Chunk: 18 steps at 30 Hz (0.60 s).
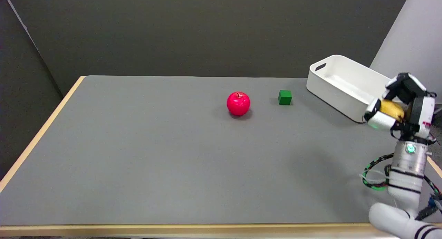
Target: Place the yellow pear into the white box.
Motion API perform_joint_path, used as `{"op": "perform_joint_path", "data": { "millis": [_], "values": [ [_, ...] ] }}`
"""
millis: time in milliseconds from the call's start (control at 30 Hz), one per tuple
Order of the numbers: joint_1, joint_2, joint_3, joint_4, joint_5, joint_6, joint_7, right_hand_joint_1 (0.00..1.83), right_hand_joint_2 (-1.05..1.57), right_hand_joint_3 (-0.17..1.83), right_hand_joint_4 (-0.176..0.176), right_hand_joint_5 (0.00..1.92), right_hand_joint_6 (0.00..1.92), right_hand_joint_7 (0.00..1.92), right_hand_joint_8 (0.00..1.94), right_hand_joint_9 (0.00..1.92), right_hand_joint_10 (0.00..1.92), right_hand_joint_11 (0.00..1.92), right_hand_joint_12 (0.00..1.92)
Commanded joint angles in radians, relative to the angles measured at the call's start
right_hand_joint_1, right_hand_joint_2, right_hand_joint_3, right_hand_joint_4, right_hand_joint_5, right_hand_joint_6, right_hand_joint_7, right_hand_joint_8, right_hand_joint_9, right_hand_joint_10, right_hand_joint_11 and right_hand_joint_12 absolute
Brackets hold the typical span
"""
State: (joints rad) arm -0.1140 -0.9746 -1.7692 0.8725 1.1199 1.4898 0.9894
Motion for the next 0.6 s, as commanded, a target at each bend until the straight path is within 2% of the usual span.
{"op": "perform_joint_path", "data": {
  "millis": [33, 300, 600],
  "values": [
    [0.201, 0.081, 0.036, 0.198, -0.003, -0.167, -0.248, 1.6, 0.43, 1.6, -0.034, 0.72, 1.67, 1.0, 1.8, 1.06, 1.92, 1.04, 1.92],
    [0.389, 0.104, -0.021, 0.174, -0.011, -0.286, -0.346, 1.6, 0.43, 1.6, -0.035, 0.72, 1.67, 1.0, 1.8, 1.06, 1.92, 1.04, 1.92],
    [0.606, 0.092, -0.133, 0.017, -0.014, -0.419, -0.432, 1.6, 0.43, 1.59, -0.035, 0.72, 1.67, 1.0, 1.8, 1.05, 1.92, 1.01, 1.92]
  ]
}}
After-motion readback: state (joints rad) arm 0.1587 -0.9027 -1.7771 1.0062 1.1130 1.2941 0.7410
